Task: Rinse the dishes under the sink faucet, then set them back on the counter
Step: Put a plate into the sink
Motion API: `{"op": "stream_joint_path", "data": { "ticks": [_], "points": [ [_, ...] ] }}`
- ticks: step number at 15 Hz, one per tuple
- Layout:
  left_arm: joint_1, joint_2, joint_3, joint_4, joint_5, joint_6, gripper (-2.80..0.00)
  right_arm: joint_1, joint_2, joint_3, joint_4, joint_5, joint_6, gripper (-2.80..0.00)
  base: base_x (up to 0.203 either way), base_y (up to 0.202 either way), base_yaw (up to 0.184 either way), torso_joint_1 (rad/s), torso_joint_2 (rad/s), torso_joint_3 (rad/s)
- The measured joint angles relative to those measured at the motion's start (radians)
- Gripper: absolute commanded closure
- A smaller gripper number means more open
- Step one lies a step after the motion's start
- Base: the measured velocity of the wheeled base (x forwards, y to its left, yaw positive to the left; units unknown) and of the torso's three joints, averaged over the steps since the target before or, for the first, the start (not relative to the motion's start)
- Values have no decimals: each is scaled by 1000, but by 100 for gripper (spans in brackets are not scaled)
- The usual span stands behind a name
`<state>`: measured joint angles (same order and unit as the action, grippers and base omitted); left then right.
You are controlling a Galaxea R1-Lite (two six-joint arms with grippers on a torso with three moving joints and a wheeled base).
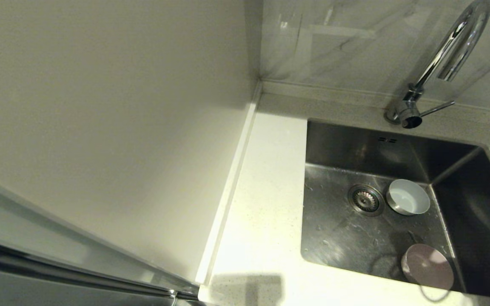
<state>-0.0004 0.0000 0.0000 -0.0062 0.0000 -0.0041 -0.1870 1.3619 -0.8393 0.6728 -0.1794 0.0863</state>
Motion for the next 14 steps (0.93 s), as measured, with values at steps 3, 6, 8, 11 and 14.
{"op": "stream_joint_path", "data": {
  "ticks": [3, 6, 8, 11, 14],
  "points": [
    [0, 0, 0, 0, 0, 0, 0, 124, 13, -55, -32, 4, -266, 0, 0, 0, 0, 0, 0, 0],
    [0, 0, 0, 0, 0, 0, 0, 251, 62, -104, -124, 9, -423, 0, 0, 0, 0, 0, 0, 0],
    [0, 0, 0, 0, 0, 0, 0, 343, 116, -161, -164, 8, -469, 0, 0, 0, 0, 0, 0, 0],
    [0, 0, 0, 0, 0, -1, 0, 470, 214, -261, -175, 8, -480, 0, 0, 0, 0, 0, 0, 0],
    [0, 0, 0, 0, 0, 0, 0, 561, 314, -306, -233, 8, -480, 0, 0, 0, 0, 0, 0, 0]
  ]
}}
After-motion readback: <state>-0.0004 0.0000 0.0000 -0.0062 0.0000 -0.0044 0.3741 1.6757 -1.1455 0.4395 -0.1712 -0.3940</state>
